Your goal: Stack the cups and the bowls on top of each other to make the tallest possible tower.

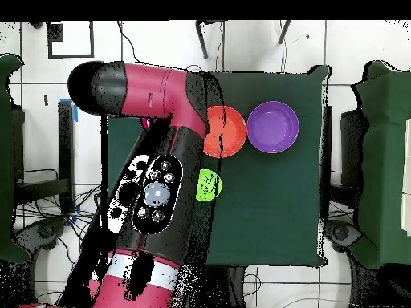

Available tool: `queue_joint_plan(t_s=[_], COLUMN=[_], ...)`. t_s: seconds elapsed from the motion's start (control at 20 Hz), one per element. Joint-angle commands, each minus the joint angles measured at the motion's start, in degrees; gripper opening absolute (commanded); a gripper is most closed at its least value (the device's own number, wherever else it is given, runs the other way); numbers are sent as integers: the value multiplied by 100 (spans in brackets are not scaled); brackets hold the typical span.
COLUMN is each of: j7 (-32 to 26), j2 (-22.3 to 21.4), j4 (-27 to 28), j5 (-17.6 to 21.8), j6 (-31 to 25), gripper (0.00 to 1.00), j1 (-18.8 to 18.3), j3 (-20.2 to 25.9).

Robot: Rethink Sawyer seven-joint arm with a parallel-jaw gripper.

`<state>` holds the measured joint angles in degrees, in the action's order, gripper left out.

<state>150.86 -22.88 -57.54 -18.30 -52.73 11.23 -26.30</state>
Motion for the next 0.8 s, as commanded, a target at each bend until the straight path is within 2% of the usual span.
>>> queue_joint_plan(t_s=[0.05, 0.35, 0.8], j7=[1569, 1561, 1462], j2=[468, 665, 781], j4=[-182, -6, 59], j5=[-139, -242, -340], j6=[-126, -3, -208], gripper=[0, 0, 0], j1=[114, 133, 226], j3=[202, 33, -135])
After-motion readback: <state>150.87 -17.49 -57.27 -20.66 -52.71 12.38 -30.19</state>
